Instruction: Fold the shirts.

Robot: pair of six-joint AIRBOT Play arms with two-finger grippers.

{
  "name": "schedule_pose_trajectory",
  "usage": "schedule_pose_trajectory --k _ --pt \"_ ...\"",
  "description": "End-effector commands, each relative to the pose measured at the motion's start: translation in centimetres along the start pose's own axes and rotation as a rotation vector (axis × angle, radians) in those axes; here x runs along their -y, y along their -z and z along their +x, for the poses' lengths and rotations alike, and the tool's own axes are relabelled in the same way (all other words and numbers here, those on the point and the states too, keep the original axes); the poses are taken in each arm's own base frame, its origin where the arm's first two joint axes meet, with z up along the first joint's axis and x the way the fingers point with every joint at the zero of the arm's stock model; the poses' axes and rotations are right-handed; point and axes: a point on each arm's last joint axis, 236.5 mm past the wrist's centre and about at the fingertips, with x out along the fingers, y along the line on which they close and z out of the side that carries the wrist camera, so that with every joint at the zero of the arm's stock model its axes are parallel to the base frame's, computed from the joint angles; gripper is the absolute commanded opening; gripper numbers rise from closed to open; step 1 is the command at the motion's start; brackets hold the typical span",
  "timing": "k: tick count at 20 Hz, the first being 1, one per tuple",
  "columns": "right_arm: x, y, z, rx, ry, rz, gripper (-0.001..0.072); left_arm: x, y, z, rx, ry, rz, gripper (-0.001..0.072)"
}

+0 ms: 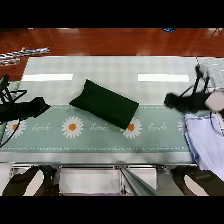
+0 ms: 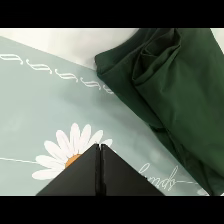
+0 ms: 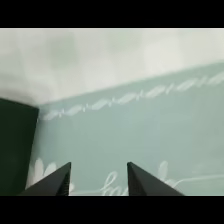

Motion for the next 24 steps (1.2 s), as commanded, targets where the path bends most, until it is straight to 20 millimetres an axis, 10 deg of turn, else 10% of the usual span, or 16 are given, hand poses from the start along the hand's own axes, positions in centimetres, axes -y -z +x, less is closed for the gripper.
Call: schedule_pose_trajectory --k 1,18,21,24 --pt "-0.8 4.7 4.3 -0.061 -0.173 0.192 0.0413 0.5 0.4 0.2 -0.013 0.009 0.017 0.0017" --pt "-14.0 8.3 14.0 -0.410 -0.467 0.161 0.0400 1.0 0.8 0.4 -0.024 0.016 0.033 0.0017" --pt "-18.1 8.5 13.8 -0.426 -0.529 0.063 0.0062 1.0 0.8 0.4 -0.024 0.016 0.033 0.0017" --pt "-22.9 6.3 11.3 -0.362 -0.621 -0.078 0.0030 1.0 0.8 0.4 -0.024 0.016 0.033 0.0017"
